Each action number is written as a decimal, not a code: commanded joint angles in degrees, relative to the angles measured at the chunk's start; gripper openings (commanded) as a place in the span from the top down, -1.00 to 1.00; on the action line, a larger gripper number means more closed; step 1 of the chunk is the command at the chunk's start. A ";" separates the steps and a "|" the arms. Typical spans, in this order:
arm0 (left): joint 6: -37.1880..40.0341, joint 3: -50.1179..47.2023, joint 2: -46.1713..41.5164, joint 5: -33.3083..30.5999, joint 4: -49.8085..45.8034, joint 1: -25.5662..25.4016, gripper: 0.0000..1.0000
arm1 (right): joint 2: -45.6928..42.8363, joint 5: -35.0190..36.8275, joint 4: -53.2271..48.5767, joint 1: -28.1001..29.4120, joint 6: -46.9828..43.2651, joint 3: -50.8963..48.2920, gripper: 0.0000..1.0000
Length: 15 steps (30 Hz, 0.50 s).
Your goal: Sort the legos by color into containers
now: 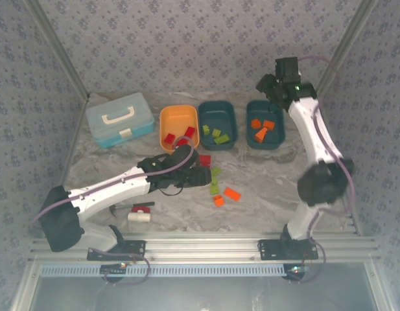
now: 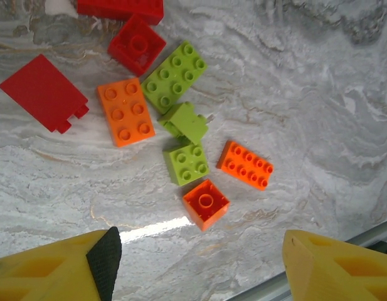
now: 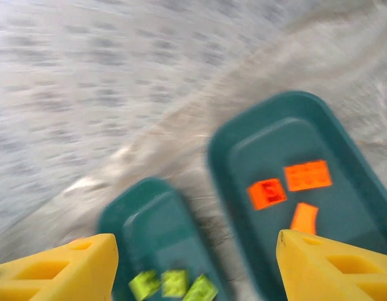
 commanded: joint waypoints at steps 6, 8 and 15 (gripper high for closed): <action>-2.43 1.82 1.70 -3.69 -8.84 2.89 -0.38 | -34.18 1.66 9.75 21.08 -10.19 -33.43 -0.44; -2.22 2.60 3.21 -4.59 -11.78 4.73 -0.37 | -39.95 2.15 9.76 26.55 -9.33 -41.81 -0.44; -7.49 1.75 6.69 -5.48 -7.21 7.98 -0.39 | -49.76 4.29 9.18 39.56 -2.00 -59.84 -0.44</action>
